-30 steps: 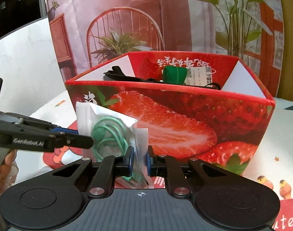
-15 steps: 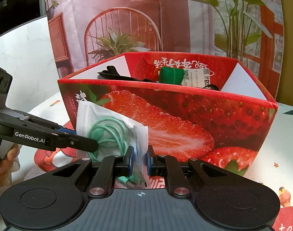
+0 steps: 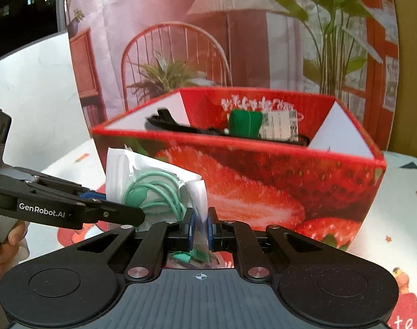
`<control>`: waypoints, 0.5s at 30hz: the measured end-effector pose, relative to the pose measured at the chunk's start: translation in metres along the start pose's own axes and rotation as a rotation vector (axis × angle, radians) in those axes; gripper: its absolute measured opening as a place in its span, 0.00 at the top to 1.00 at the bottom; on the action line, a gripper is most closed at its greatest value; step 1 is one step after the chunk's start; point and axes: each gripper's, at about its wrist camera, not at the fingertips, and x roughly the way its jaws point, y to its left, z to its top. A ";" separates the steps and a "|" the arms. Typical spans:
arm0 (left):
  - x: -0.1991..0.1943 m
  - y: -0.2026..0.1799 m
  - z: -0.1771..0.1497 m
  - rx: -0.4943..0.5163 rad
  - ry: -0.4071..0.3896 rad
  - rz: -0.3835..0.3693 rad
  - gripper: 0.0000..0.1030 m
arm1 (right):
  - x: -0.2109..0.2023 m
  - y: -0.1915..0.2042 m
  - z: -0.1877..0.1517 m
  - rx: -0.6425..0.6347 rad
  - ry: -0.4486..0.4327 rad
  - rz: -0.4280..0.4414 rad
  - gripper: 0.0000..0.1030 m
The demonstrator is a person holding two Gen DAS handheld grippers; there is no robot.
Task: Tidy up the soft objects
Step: 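Lift the white packet with both grippers over the red box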
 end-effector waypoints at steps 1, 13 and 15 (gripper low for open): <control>-0.005 -0.003 0.002 0.002 -0.013 0.001 0.74 | -0.004 0.001 0.003 -0.003 -0.014 0.002 0.90; -0.053 -0.030 0.039 0.018 -0.178 0.033 0.74 | -0.041 0.013 0.062 -0.103 -0.153 0.014 0.90; -0.056 -0.033 0.046 0.023 -0.196 0.038 0.74 | -0.044 0.013 0.072 -0.112 -0.172 0.012 0.90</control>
